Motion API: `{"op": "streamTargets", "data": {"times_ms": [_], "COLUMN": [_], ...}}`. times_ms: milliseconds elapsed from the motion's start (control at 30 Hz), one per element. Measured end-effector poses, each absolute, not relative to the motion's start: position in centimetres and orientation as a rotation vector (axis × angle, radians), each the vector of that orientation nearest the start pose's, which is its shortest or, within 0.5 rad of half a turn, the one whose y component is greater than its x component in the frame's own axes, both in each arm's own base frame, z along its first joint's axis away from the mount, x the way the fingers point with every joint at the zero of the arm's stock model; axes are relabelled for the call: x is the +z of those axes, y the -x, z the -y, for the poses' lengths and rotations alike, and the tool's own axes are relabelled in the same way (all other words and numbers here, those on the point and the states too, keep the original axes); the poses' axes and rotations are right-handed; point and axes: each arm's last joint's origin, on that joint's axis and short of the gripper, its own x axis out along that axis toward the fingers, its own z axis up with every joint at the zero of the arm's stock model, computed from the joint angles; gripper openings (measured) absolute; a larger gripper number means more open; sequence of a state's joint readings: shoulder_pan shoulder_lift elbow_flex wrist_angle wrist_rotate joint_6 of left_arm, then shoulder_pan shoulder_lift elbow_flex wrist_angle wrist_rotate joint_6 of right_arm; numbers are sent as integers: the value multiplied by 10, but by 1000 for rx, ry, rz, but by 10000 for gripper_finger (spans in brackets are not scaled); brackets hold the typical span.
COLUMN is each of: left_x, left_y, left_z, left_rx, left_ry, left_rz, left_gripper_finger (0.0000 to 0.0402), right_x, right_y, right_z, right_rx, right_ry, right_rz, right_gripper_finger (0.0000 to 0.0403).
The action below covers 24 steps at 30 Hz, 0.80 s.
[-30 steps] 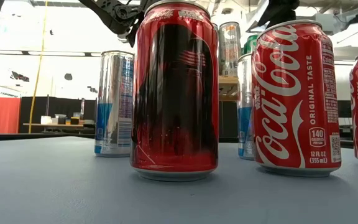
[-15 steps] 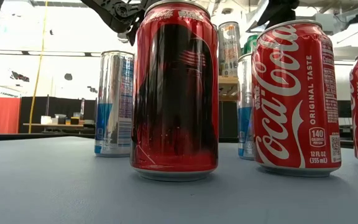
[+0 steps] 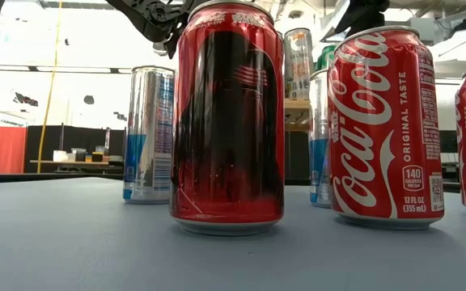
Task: Place canned beverage on shelf
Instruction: Put the white-blue soda can on the shelf aligned with the other white-blue soda can
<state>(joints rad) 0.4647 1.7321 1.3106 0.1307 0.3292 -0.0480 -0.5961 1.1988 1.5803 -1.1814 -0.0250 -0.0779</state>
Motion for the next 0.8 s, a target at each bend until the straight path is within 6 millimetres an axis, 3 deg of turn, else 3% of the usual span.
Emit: {"op": "streamTargets", "data": {"times_ms": [233, 567, 800], "left_x": [290, 290, 306], "left_y": [-368, -367, -358], "left_z": [-161, -163, -160], "left_rx": [135, 188, 260], "left_ry": [157, 159, 122], "left_rz": [-277, -289, -274], "left_gripper_finger": [316, 316, 316], "right_x": [427, 427, 427], "right_y": [-163, -163, -163], "right_z": [110, 110, 110], "right_rx": [-505, -505, -506], "right_ry": [-176, -175, -175], "right_rz": [-790, -791, -792], "right_gripper_finger": [240, 240, 240]}}
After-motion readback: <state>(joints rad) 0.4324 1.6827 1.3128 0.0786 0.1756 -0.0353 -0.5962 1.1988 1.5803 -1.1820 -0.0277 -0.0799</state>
